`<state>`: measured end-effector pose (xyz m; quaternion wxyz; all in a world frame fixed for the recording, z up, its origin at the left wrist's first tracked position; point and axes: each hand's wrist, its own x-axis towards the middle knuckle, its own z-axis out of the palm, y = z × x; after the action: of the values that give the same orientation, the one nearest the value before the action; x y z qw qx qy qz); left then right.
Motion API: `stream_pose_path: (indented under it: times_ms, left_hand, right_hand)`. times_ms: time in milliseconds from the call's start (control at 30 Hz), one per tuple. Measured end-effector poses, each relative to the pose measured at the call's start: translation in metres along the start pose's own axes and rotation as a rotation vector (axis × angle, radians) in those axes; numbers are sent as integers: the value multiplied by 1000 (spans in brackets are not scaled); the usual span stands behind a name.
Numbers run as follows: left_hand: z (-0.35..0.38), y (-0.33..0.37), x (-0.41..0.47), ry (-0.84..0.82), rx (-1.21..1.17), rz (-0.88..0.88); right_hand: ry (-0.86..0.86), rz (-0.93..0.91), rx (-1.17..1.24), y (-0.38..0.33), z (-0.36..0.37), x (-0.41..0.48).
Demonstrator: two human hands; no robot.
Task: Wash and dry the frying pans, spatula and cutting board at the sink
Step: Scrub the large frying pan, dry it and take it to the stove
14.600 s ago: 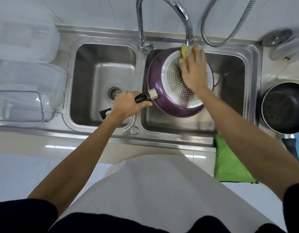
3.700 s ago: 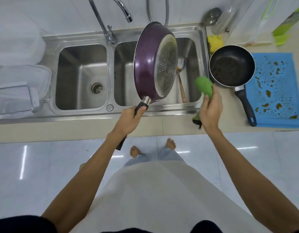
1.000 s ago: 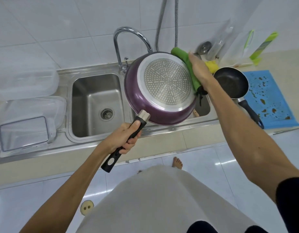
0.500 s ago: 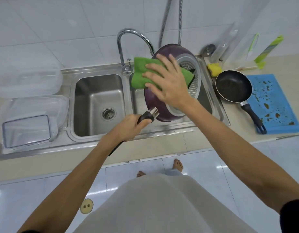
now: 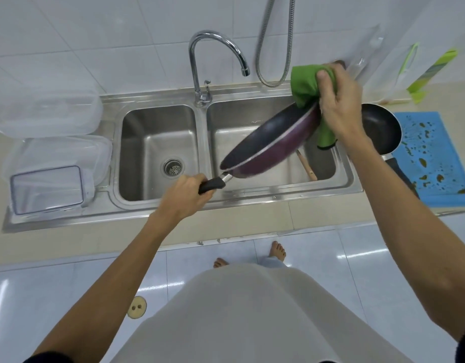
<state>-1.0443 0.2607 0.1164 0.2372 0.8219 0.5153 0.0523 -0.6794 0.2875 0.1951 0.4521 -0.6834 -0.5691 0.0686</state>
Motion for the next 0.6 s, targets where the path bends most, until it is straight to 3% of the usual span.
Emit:
stream_pose_path:
  times_ms: [167, 333, 600]
  left_hand:
    - [6, -23, -19, 65, -96, -239]
    - [14, -58, -38, 89, -34, -346]
    - [36, -94, -67, 78, -26, -485]
  right_hand:
    - [4, 149, 95, 11, 23, -58]
    - [-91, 272, 119, 32, 86, -104]
    - [-274, 260, 35, 45, 159, -135]
